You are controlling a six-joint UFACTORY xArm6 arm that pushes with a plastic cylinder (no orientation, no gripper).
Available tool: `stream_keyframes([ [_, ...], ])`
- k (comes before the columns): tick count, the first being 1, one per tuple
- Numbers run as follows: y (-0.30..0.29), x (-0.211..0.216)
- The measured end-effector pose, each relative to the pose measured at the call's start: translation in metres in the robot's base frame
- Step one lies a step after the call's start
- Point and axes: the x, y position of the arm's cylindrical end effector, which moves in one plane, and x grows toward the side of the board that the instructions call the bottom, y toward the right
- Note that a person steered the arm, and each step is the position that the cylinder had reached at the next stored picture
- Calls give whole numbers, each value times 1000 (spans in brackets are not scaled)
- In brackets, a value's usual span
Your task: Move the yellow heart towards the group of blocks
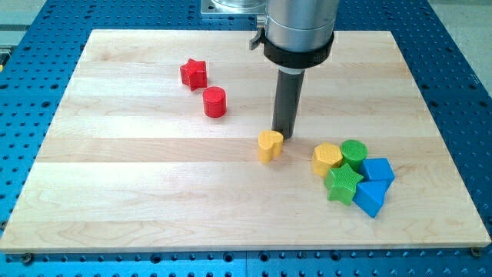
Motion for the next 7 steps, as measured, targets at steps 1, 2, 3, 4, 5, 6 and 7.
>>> stream_keyframes([
  [1,-9,27],
  [2,-9,43],
  [3,-33,22],
  [4,-58,40],
  [5,-45,62],
  [6,-21,70],
  [7,-20,70],
])
